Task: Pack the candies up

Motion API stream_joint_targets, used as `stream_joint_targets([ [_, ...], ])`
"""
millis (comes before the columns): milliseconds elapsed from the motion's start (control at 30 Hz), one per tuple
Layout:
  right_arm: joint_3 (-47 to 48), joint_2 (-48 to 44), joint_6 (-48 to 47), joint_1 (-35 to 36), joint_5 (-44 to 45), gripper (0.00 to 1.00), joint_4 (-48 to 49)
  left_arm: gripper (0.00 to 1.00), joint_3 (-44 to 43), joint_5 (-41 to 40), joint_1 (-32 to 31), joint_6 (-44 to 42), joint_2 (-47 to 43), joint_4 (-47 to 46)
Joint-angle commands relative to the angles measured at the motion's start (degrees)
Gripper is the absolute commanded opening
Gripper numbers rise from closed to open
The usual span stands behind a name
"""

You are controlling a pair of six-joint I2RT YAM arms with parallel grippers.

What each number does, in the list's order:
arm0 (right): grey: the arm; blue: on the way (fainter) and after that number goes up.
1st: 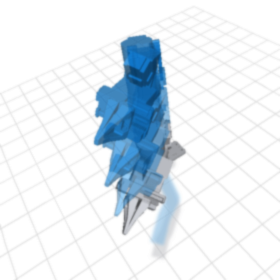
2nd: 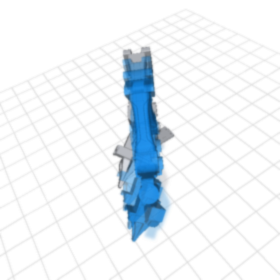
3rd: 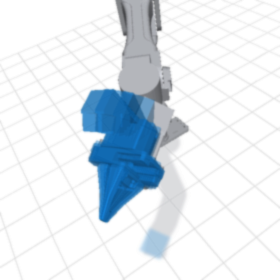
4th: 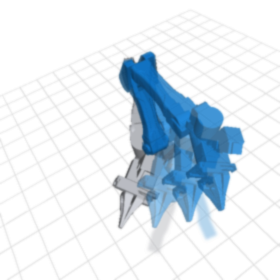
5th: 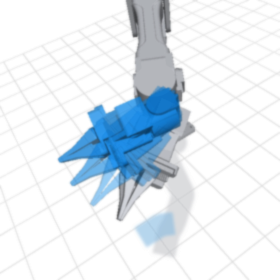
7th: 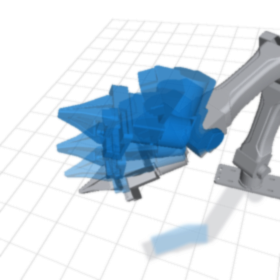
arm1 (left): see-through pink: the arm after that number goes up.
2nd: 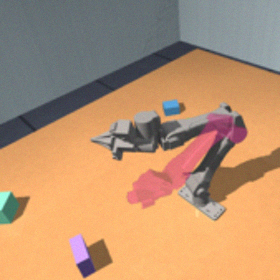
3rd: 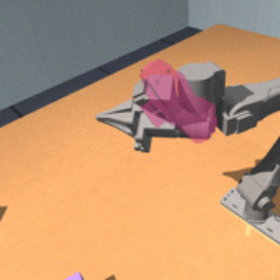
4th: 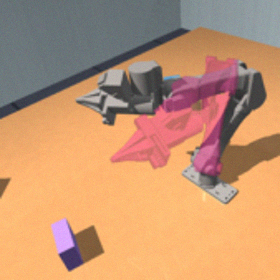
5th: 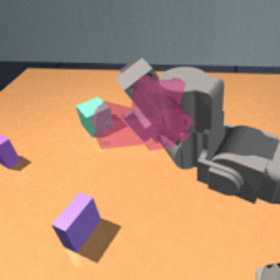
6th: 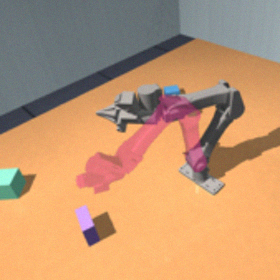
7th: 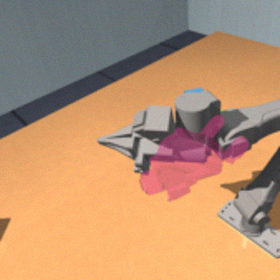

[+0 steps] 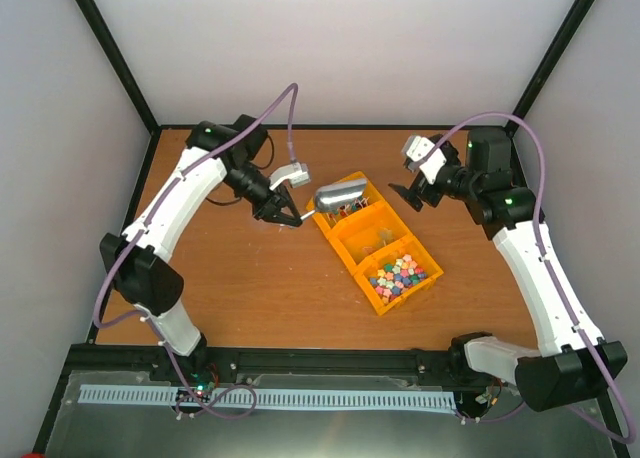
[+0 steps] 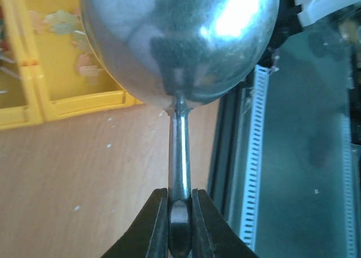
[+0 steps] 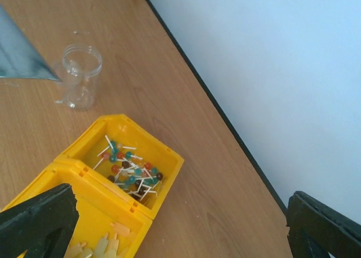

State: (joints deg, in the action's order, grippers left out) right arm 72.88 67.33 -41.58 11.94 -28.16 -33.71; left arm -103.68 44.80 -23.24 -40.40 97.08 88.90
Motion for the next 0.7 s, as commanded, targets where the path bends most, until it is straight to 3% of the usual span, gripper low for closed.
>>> stream_joint_targets([
  [0, 1.45, -2.29, -8.87, 0.94, -0.42, 1.0, -5.07, 0.01, -1.53, 8.83, -1.74, 2.26, 1.83, 2.48],
  [367, -7.85, -14.64, -21.24, 1.59, -3.64, 0.93, 6.23, 0.01, -0.88, 21.29, -3.84, 2.32, 3.17, 4.92],
  [667, -16.88, -21.86, -34.39, 11.79, -2.38, 0.81, 17.97, 0.01, 3.04, 23.76, -7.07, 2.99, 2.59, 4.99],
])
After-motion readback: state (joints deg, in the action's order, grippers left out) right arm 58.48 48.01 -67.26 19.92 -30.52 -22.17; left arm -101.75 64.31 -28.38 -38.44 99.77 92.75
